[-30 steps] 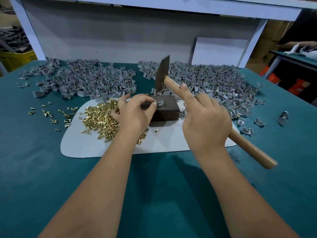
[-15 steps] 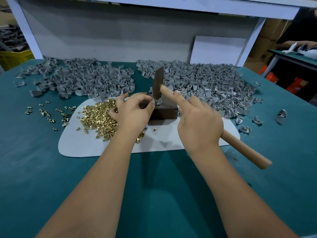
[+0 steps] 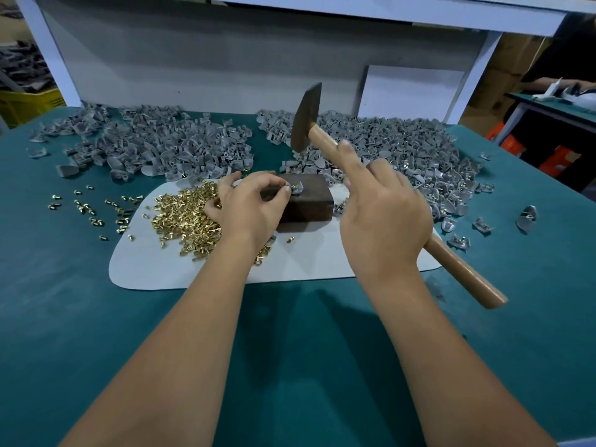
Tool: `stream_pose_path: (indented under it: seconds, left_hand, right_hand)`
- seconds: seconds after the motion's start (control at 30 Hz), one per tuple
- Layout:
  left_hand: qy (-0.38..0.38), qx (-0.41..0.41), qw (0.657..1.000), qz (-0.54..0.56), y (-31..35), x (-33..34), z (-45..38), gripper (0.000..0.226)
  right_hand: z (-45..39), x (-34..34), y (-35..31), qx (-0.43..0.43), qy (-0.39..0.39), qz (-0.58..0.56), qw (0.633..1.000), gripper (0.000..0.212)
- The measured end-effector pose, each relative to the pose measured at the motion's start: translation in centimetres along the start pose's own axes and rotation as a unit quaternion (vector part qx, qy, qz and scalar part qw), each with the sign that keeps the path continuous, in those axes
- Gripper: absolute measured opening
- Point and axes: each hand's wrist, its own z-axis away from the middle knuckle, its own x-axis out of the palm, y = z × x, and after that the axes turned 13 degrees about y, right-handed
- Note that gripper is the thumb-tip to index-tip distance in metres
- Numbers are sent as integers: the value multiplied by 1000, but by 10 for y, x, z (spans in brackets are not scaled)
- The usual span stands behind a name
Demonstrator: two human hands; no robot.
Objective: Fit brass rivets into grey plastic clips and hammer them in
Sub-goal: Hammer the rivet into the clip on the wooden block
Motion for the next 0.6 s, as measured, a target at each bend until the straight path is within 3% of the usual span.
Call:
stream_pose_path:
  seconds: [0.13,0.27,0.43,0.6]
  left_hand:
    - [2,-15,1000,9,2,0,-1,27]
    - [3,-19,1000,9,3,-1,1,29]
    - [-20,-21,1000,1,4,-4,0,20]
    - [-56,-46,997,26,6,-9,-1,16]
  right_hand:
    - [6,5,-1,-55,-110,28,992,53]
    - [8,6,1,-43,-112,34,992,53]
    - [6,11,11,48,-105,11,993,52]
    - [1,17,38,136,-175,60,973,41]
